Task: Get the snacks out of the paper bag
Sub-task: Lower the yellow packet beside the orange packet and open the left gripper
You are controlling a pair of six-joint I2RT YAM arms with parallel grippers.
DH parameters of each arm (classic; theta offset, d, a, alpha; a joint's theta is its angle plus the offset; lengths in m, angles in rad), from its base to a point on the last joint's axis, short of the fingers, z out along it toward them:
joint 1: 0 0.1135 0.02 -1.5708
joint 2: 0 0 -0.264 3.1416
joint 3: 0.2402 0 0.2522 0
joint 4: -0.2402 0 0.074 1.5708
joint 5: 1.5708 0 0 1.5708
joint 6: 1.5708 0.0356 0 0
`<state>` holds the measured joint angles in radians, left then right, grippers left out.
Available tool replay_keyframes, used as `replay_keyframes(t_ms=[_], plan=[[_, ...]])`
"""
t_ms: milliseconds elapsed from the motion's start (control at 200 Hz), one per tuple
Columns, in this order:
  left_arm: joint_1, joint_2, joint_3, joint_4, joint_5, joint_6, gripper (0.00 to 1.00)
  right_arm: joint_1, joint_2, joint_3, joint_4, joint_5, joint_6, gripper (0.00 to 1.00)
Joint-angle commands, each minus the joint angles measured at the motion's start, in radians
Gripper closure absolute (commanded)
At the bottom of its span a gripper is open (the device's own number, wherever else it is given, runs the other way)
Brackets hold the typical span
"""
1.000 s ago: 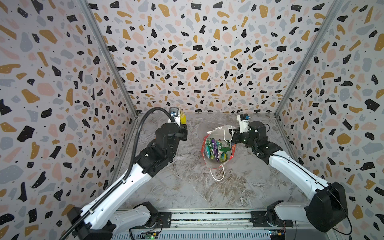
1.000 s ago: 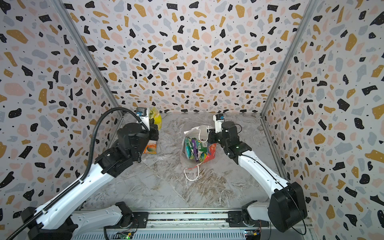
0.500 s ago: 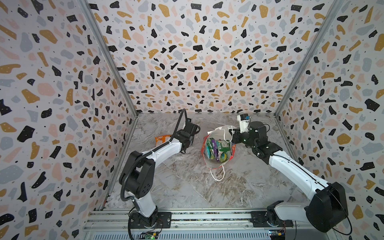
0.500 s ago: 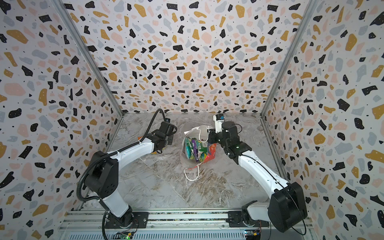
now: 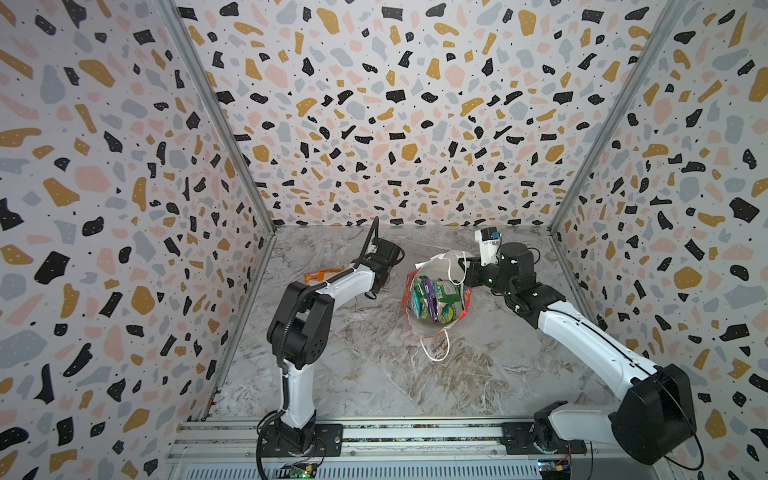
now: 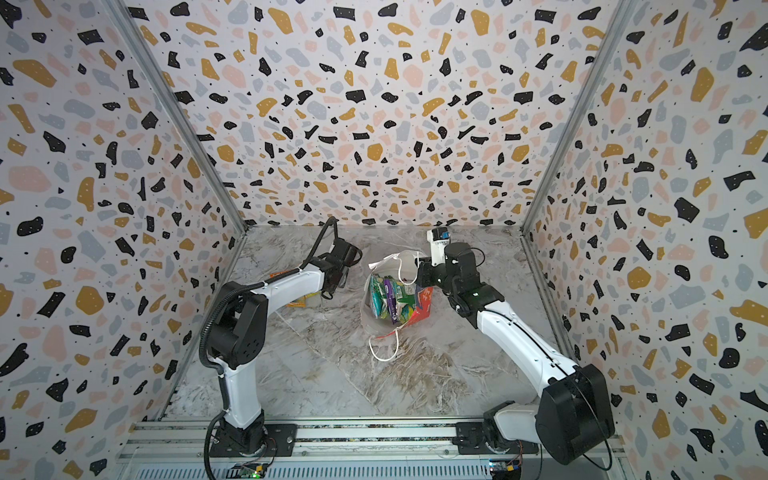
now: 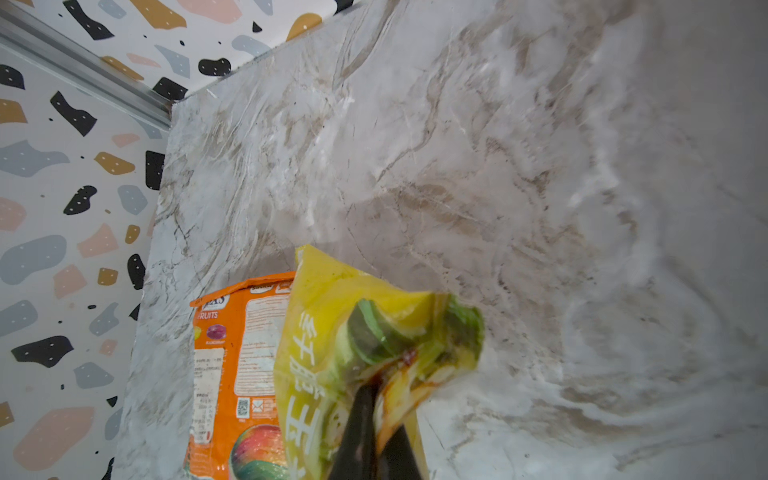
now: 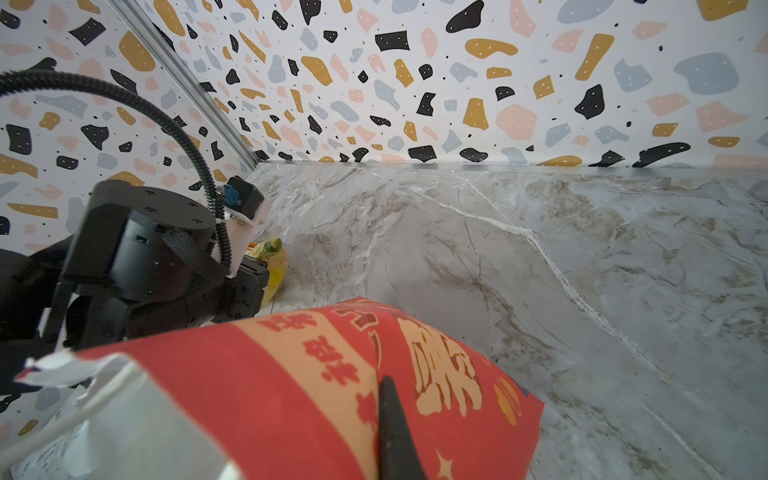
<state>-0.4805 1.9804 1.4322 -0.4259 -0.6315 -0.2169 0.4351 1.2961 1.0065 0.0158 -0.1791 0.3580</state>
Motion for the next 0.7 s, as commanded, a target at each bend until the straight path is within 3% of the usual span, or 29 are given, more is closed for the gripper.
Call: replay_keyframes(t_ms=[0,280,425,561,696], plan=[[0.025,0.014,-0.012,-0.024,-0.02,0.014,0.98,-0.009,-0.066,0.015,0.102,-0.001,0.006,1.0],[0.031,-0.003,-0.039,-0.003,-0.01,0.021,0.94,-0.011,-0.074,0.011,0.104,0.006,0.01,1.0],[0.03,-0.007,-0.043,0.007,-0.011,0.022,0.83,-0.012,-0.077,0.012,0.105,0.007,0.008,1.0],[0.031,-0.015,-0.032,0.006,-0.002,0.022,0.65,-0.012,-0.074,0.012,0.104,0.011,0.009,1.0],[0.03,-0.027,-0.02,0.0,-0.001,0.016,0.65,-0.012,-0.077,0.01,0.104,0.008,0.006,1.0]])
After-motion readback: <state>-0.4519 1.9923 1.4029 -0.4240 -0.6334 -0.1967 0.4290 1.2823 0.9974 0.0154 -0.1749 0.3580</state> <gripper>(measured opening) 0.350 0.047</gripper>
